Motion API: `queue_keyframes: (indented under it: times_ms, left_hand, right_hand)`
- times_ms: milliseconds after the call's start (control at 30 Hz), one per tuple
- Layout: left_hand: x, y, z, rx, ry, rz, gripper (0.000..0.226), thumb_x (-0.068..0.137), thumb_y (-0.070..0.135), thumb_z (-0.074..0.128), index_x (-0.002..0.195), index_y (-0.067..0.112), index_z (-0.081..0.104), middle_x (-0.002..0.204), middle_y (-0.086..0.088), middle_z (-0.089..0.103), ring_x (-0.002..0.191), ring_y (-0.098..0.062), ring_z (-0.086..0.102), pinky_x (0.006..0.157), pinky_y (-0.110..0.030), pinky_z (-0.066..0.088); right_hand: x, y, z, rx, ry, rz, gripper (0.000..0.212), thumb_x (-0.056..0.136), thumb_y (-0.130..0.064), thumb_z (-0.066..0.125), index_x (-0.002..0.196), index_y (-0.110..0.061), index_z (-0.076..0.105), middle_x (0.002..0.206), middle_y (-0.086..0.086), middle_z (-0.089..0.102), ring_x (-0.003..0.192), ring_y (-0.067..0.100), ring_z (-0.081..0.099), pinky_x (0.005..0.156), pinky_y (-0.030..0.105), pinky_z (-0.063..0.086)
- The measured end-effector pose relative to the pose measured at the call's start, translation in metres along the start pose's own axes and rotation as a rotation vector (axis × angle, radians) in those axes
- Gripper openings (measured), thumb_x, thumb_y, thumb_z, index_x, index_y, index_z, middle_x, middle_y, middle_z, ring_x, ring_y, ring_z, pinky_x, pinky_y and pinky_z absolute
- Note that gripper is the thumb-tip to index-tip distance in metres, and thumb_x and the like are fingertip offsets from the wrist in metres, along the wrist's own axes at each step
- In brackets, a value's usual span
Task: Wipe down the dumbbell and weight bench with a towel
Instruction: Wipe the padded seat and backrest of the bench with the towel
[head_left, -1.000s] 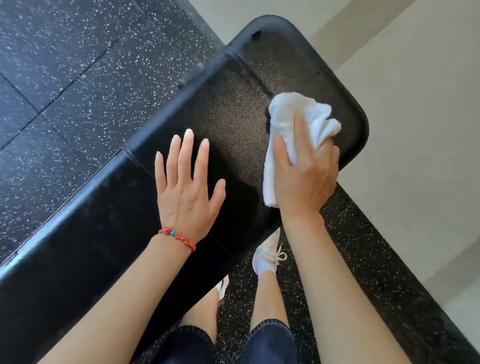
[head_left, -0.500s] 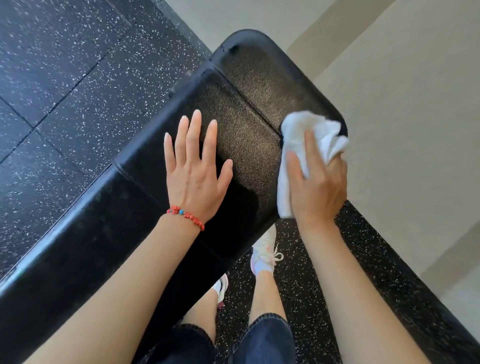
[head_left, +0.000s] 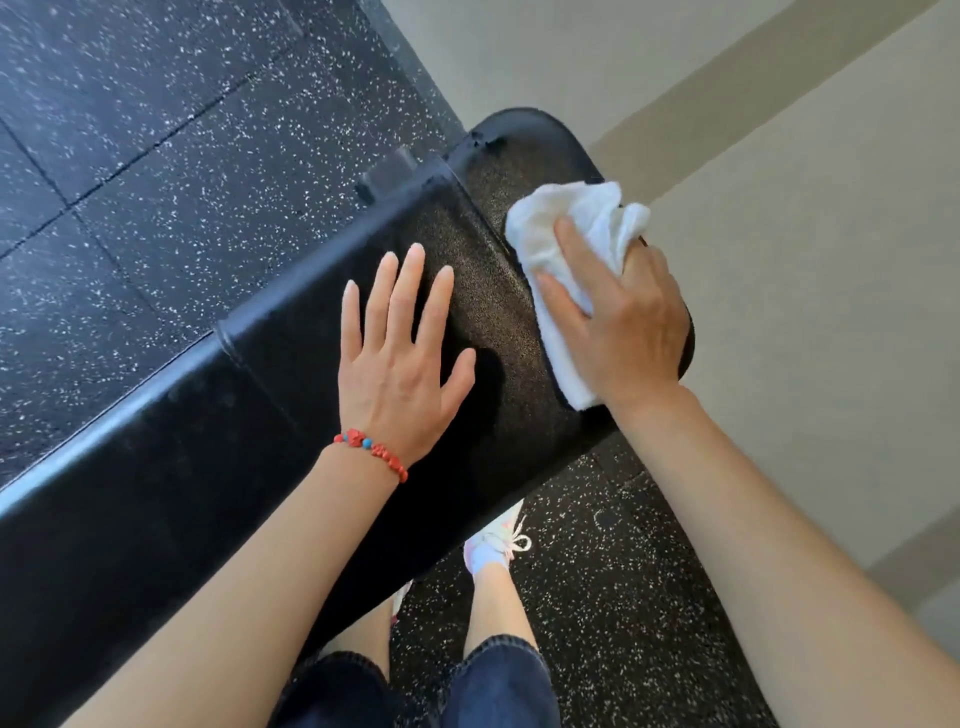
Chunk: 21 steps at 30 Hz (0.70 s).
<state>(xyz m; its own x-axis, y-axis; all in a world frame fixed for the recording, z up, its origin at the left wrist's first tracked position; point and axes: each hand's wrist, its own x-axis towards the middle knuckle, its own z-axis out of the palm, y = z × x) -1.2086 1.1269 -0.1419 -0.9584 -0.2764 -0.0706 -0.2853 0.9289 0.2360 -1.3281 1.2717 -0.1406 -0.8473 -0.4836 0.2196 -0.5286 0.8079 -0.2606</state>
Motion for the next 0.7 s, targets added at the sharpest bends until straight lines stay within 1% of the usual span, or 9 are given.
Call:
queue_keyframes:
  times_ms: [100,200,267,400,500,600,700]
  left_hand:
    - [0.003,0.001,-0.003,-0.009,0.014,-0.068,0.062,0.086,0.039,0.041,0.139,0.006,0.039,0.147,-0.021,0.032,0.137,-0.035,0.026,0.112,-0.051,0.014]
    - [0.007,0.0,-0.003,-0.002,0.037,-0.153,0.063,0.088,0.039,0.04,0.139,0.002,0.036,0.146,-0.021,0.033,0.137,-0.035,0.026,0.113,-0.051,0.014]
    - [0.007,-0.001,0.0,0.011,0.046,-0.155,0.063,0.088,0.038,0.039,0.139,0.002,0.036,0.147,-0.021,0.033,0.137,-0.035,0.027,0.113,-0.051,0.013]
    - [0.008,-0.002,0.004,0.025,0.072,-0.145,0.063,0.088,0.039,0.041,0.139,0.002,0.037,0.147,-0.02,0.033,0.137,-0.034,0.026,0.113,-0.05,0.013]
    - [0.008,-0.002,0.003,0.035,0.088,-0.143,0.063,0.087,0.038,0.042,0.138,0.003,0.037,0.146,-0.019,0.034,0.136,-0.033,0.027,0.113,-0.05,0.014]
    - [0.007,-0.002,0.003,0.024,0.085,-0.148,0.063,0.087,0.039,0.042,0.138,0.002,0.038,0.146,-0.019,0.035,0.136,-0.032,0.027,0.113,-0.05,0.015]
    - [0.008,-0.002,0.003,0.025,0.085,-0.15,0.063,0.087,0.039,0.042,0.138,0.003,0.038,0.146,-0.019,0.036,0.136,-0.032,0.028,0.113,-0.05,0.015]
  right_hand:
    - [-0.008,0.005,-0.004,0.015,-0.033,-0.078,0.035,0.086,-0.037,0.057,0.111,-0.015,0.067,0.068,0.018,0.054,0.058,0.03,0.051,0.049,0.032,0.044]
    - [0.013,0.0,0.003,0.007,-0.03,-0.126,0.034,0.084,-0.036,0.058,0.108,-0.014,0.069,0.066,0.018,0.055,0.057,0.029,0.052,0.049,0.032,0.045]
    - [0.04,-0.013,0.014,0.001,-0.024,-0.15,0.035,0.084,-0.037,0.058,0.109,-0.016,0.068,0.069,0.018,0.057,0.059,0.029,0.053,0.051,0.032,0.045]
    - [0.083,-0.035,0.032,0.029,-0.054,-0.127,0.034,0.083,-0.04,0.06,0.11,-0.02,0.068,0.077,0.019,0.061,0.067,0.032,0.056,0.056,0.034,0.046]
    - [0.066,-0.026,0.023,0.036,-0.059,-0.156,0.035,0.083,-0.038,0.063,0.112,-0.019,0.067,0.072,0.019,0.058,0.062,0.032,0.055,0.053,0.036,0.046]
    - [0.048,-0.013,0.014,0.006,-0.097,-0.212,0.035,0.086,-0.038,0.058,0.112,-0.018,0.067,0.066,0.017,0.054,0.056,0.029,0.052,0.048,0.034,0.046]
    - [0.057,-0.015,0.016,0.025,-0.099,-0.239,0.035,0.084,-0.037,0.057,0.109,-0.015,0.068,0.065,0.017,0.055,0.055,0.029,0.053,0.047,0.032,0.046]
